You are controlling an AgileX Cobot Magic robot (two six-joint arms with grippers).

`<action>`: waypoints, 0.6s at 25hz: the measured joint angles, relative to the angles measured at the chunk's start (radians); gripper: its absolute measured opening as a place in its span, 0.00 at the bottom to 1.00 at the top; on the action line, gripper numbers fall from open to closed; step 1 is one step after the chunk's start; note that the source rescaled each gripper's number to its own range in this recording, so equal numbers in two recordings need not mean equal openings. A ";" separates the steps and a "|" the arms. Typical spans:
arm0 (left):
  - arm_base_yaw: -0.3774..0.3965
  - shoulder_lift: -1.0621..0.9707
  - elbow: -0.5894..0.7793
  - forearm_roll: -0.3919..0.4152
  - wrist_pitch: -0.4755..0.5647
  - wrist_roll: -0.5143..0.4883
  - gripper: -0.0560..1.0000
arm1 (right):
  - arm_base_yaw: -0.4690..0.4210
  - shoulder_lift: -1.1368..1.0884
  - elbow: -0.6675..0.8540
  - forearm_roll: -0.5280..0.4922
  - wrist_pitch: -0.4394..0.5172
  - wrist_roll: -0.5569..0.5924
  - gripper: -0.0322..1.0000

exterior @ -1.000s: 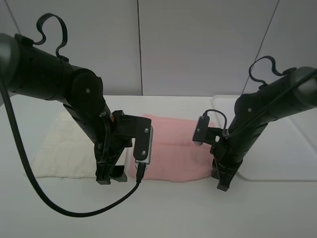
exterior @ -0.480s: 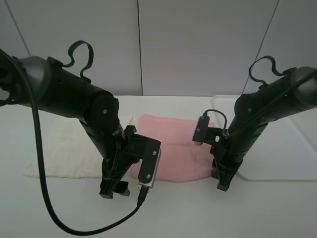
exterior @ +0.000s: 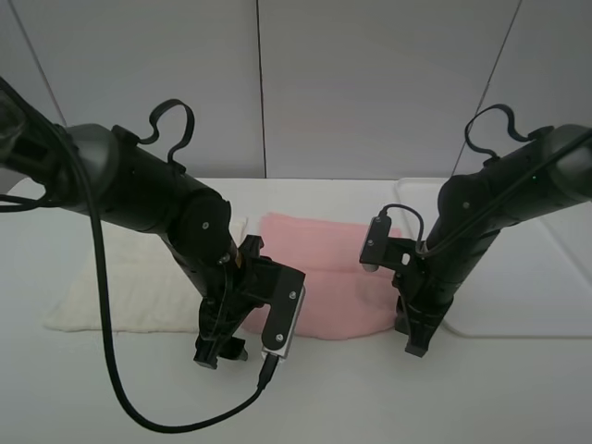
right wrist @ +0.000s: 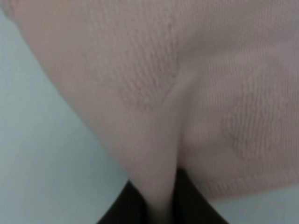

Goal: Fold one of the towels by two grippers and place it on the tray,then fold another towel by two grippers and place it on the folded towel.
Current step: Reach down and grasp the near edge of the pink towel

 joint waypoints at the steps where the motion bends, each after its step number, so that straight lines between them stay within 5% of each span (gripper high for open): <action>1: 0.000 0.004 -0.009 0.004 -0.004 -0.005 0.99 | 0.000 0.000 0.000 0.000 0.000 0.000 0.03; 15: 0.054 0.042 -0.039 0.027 0.002 -0.054 0.99 | 0.000 0.000 0.000 0.001 0.002 0.000 0.03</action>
